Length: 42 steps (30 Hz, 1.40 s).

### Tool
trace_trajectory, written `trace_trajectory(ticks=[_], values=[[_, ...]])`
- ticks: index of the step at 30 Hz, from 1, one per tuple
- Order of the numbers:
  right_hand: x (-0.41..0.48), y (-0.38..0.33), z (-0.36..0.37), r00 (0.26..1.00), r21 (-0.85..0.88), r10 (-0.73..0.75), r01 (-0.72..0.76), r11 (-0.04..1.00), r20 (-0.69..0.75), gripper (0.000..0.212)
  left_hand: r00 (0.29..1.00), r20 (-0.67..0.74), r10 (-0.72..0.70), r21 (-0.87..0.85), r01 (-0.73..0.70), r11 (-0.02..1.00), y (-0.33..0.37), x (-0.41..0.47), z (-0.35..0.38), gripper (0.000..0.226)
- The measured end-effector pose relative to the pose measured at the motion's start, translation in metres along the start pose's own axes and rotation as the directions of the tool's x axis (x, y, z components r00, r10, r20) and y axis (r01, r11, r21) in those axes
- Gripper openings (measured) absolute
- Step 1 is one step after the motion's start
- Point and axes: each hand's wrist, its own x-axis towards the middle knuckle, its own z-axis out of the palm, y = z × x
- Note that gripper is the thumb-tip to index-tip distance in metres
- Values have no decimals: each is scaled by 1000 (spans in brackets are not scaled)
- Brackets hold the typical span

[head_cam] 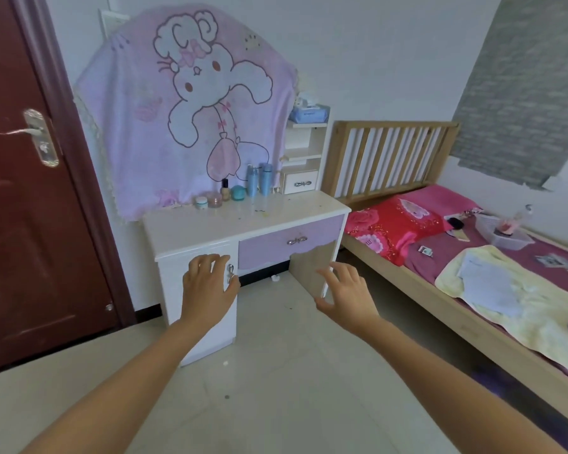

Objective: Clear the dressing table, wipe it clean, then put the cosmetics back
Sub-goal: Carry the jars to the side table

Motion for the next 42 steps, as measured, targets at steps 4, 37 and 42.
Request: trace_trajectory(ticks=[4, 37, 42], values=[[42, 53, 9, 1000, -2, -6, 6, 1000, 7, 55, 1000, -2, 7, 18, -7, 1000, 23, 50, 43, 43], [432, 77, 202, 882, 258, -356, 283, 924, 308, 50, 813, -107, -573, -132, 559, 819, -111, 295, 203, 40], [451, 63, 250, 817, 277, -387, 290, 916, 428, 48, 770, -36, -638, -102, 632, 768, -147, 311, 216, 39]])
